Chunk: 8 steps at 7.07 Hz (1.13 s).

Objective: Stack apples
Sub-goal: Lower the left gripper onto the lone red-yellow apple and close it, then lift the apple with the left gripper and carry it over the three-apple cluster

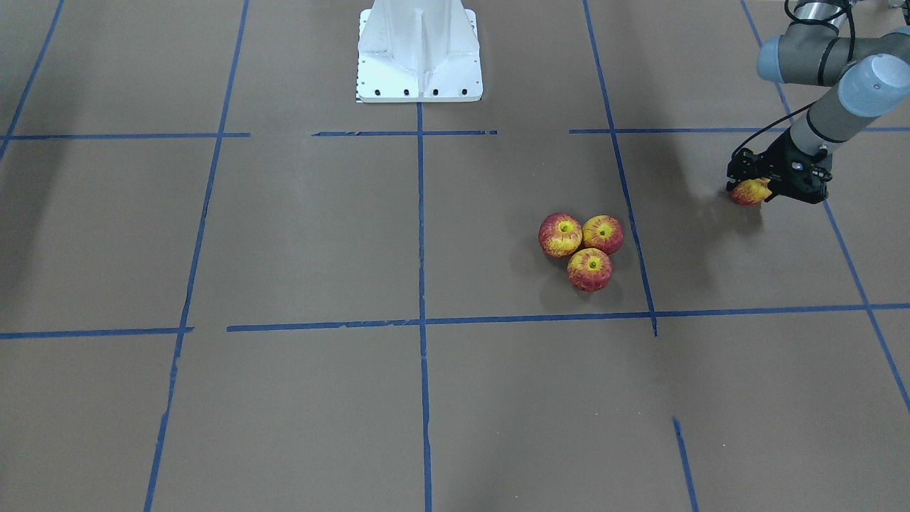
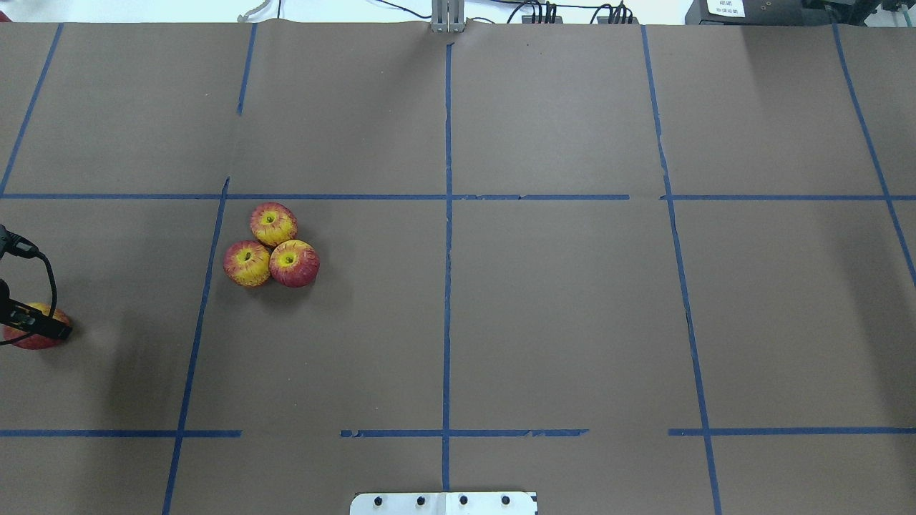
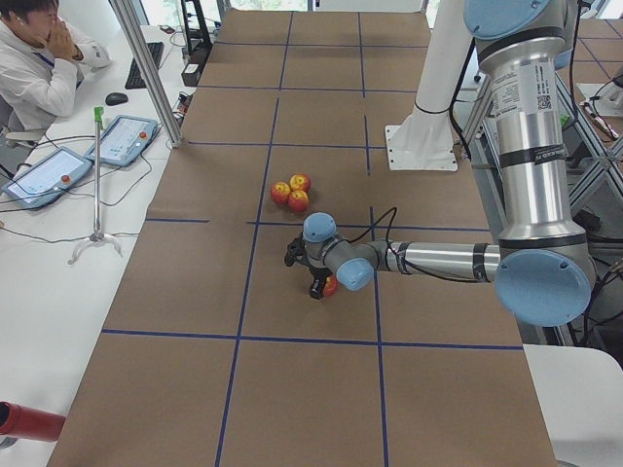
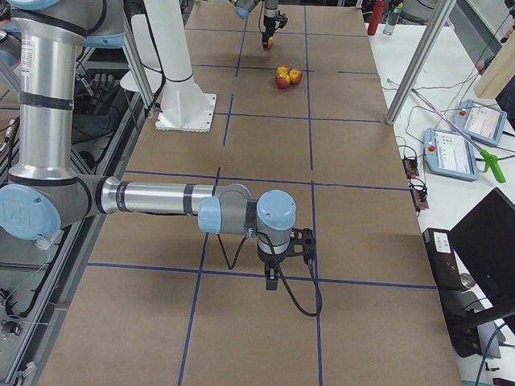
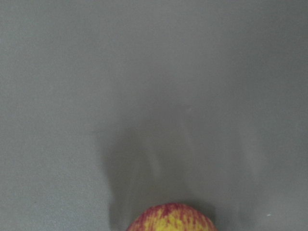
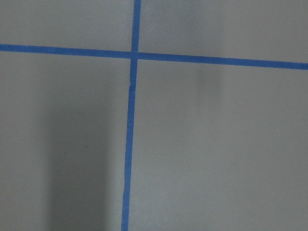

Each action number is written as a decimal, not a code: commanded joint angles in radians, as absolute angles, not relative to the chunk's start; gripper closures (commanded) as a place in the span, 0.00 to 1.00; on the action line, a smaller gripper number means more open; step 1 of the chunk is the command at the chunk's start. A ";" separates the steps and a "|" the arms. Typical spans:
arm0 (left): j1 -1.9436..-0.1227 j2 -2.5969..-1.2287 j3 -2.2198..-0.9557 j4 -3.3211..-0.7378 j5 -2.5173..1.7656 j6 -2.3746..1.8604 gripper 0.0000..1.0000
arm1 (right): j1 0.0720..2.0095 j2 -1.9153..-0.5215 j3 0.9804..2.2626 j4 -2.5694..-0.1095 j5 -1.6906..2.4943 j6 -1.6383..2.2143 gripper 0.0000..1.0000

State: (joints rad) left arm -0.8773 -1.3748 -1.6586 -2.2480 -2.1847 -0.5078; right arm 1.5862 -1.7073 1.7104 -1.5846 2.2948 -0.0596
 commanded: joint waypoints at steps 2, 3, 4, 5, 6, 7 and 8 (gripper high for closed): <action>-0.894 -1.350 -1.858 -2.214 -2.198 -0.637 1.00 | 1.586 -1.707 1.710 -1.585 2.295 -0.060 0.00; -0.887 -1.394 -1.891 -2.194 -2.218 -0.776 1.00 | 1.586 -1.707 1.710 -1.585 2.295 -0.060 0.00; -0.885 -1.486 -1.876 -2.191 -2.235 -0.889 1.00 | 1.586 -1.707 1.710 -1.585 2.295 -0.060 0.00; -0.879 -1.559 -1.872 -2.191 -2.235 -1.037 1.00 | 1.586 -1.707 1.710 -1.585 2.295 -0.060 0.00; -0.853 -1.622 -1.853 -2.191 -2.230 -1.146 1.00 | 1.586 -1.707 1.710 -1.585 2.295 -0.060 0.00; -0.809 -1.681 -1.821 -2.184 -2.214 -1.237 1.00 | 1.586 -1.707 1.710 -1.585 2.295 -0.060 0.00; -0.781 -1.747 -1.818 -2.096 -2.198 -1.290 1.00 | 1.586 -1.707 1.710 -1.585 2.295 -0.058 0.00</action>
